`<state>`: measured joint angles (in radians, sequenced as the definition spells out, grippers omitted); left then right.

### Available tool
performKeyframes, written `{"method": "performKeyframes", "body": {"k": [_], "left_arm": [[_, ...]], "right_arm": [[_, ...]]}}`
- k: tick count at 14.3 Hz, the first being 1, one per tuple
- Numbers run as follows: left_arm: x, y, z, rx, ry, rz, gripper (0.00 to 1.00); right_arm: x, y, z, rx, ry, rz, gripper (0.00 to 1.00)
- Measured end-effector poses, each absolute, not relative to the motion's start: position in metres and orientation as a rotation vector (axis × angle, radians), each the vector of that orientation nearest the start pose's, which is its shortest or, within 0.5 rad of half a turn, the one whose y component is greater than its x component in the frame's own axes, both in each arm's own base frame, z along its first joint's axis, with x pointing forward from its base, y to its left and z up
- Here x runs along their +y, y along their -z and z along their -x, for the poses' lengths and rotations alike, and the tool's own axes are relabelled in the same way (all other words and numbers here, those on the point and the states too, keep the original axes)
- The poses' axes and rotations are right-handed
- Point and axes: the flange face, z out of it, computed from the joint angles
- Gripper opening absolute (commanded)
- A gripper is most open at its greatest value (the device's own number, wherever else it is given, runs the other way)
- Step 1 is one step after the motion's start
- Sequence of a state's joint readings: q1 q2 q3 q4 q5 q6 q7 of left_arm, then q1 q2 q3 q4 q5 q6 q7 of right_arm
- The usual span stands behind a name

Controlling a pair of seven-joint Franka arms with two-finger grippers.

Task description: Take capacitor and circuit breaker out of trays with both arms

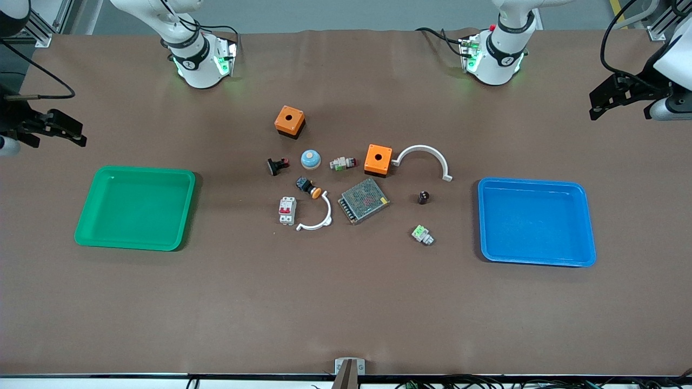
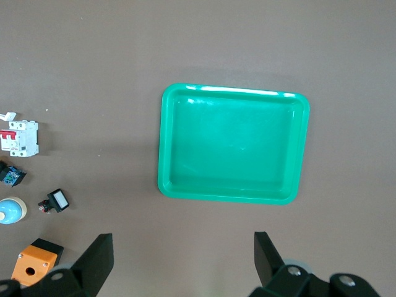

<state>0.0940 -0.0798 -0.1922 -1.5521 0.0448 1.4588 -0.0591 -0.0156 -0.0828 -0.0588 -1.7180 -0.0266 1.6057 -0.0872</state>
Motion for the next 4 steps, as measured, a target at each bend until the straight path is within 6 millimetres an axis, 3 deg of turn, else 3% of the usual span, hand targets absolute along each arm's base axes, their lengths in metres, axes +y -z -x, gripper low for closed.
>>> {"method": "performKeyframes", "body": {"k": [4], "left_arm": [[-0.0503,-0.6657,-0.5157,0.052,-0.015,3.080,1.00]], "right_arm": [[-0.0463,-0.6028,-0.5274,-0.014,-0.034,3.107,1.00]]}}
